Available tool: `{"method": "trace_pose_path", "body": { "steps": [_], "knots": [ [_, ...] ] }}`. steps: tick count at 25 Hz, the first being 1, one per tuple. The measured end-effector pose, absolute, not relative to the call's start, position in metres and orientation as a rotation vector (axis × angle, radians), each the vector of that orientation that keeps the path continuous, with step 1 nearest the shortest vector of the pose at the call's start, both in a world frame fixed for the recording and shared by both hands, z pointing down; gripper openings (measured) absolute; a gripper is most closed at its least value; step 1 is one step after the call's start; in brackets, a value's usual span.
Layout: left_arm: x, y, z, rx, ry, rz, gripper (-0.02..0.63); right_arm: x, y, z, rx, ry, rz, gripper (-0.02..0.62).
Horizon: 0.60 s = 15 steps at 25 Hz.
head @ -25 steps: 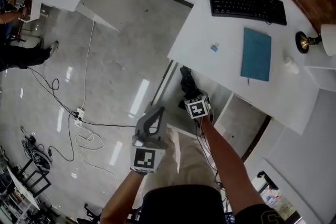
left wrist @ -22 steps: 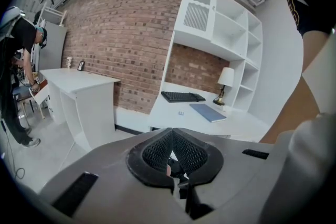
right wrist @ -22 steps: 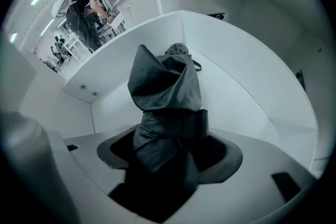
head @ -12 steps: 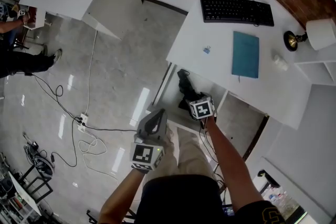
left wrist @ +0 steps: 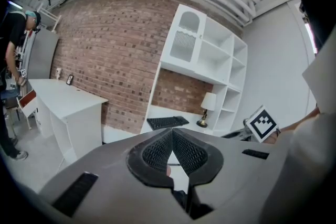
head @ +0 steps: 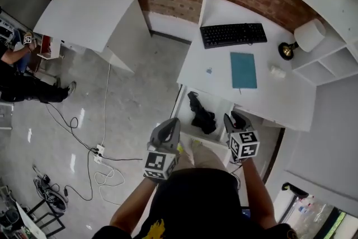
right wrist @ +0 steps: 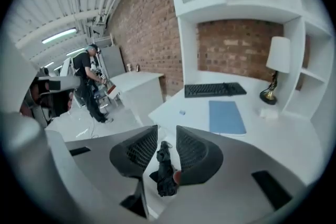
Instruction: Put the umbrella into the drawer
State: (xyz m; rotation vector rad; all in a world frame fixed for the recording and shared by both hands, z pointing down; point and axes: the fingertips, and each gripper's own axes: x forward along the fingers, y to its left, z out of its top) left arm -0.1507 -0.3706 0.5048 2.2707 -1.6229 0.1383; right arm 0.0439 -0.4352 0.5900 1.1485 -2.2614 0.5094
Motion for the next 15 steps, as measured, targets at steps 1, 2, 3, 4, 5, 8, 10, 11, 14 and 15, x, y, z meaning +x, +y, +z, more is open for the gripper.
{"method": "trace_pose_path", "body": {
  "steps": [1, 2, 3, 4, 5, 8, 10, 11, 14, 15],
  "knots": [
    [-0.149, -0.369, 0.497, 2.293, -1.613, 0.128, 0.017, 0.051, -0.432, 0.57, 1.21, -2.279, 0.481, 0.104],
    [-0.146, -0.369, 0.489, 2.323, -1.601, 0.126, 0.017, 0.058, -0.427, 0.55, 1.273, -2.295, 0.455, 0.089],
    [-0.143, -0.369, 0.483, 2.36, -1.588, 0.132, 0.017, 0.065, -0.423, 0.532, 1.335, -2.311, 0.434, 0.072],
    [-0.141, -0.37, 0.478, 2.395, -1.577, 0.143, 0.017, 0.072, -0.419, 0.514, 1.396, -2.325, 0.416, 0.055],
    [-0.139, -0.371, 0.475, 2.42, -1.568, 0.155, 0.017, 0.078, -0.413, 0.498, 1.452, -2.336, 0.4, 0.044],
    [-0.131, -0.369, 0.474, 2.436, -1.544, 0.157, 0.017, 0.096, -0.391, 0.458, 1.578, -2.352, 0.322, 0.009],
    [-0.119, -0.366, 0.469, 2.453, -1.537, 0.143, 0.017, 0.108, -0.377, 0.437, 1.622, -2.364, 0.234, 0.002],
    [-0.112, -0.362, 0.465, 2.469, -1.534, 0.14, 0.017, 0.114, -0.37, 0.429, 1.639, -2.371, 0.197, 0.002],
    [-0.092, -0.345, 0.445, 2.516, -1.534, 0.161, 0.017, 0.135, -0.348, 0.412, 1.678, -2.409, 0.148, 0.002],
    [-0.087, -0.338, 0.438, 2.525, -1.54, 0.17, 0.017, 0.141, -0.34, 0.407, 1.687, -2.424, 0.142, 0.002]
  ]
}}
